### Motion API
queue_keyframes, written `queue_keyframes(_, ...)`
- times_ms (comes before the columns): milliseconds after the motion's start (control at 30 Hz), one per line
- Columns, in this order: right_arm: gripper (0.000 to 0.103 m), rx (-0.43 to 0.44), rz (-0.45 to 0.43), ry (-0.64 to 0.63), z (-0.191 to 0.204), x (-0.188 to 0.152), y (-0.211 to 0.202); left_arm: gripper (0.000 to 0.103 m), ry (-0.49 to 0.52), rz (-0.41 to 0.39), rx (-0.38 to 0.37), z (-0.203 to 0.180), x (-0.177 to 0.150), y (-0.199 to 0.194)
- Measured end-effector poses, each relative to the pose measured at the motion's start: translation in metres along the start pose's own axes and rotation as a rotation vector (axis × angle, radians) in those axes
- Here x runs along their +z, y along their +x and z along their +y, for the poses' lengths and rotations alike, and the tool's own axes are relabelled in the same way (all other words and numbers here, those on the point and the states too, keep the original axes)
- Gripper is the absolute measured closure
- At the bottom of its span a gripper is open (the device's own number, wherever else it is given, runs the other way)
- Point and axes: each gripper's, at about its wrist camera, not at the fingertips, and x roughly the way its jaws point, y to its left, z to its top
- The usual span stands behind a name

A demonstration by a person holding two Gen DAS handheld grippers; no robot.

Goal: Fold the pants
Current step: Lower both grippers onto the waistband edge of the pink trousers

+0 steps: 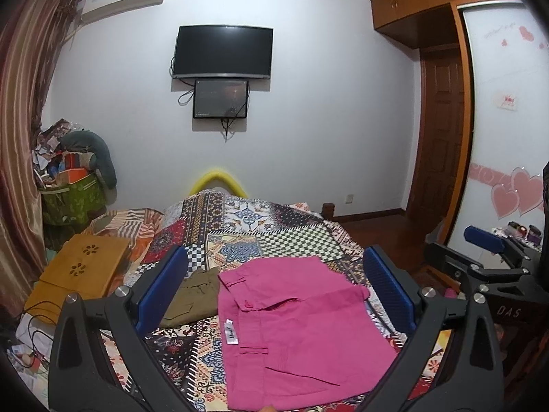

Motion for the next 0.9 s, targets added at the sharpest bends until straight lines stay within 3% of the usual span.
queue_keyframes(367,0.0,-0.095,0.109,-0.02,-0.034,-0.019,0.054,0.0,0.006,0.172,-0.01,0.025,-0.017,0.083)
queue_keyframes(533,0.0,-0.1,0.172,-0.011,-0.05,-0.032,0.075,0.0,0.019,0.254,0.018,0.037,-0.035,0.125)
queue_keyframes(700,0.0,-0.084,0.251,0.0,-0.067,-0.043,0.096,0.0,0.017,0.348,-0.018,0.051,-0.054,0.163)
queue_keyframes(900,0.0,-0.082,0.335,0.011,-0.086,-0.056,0.12,0.0,0.015,0.432,0.0,0.064,-0.078,0.202)
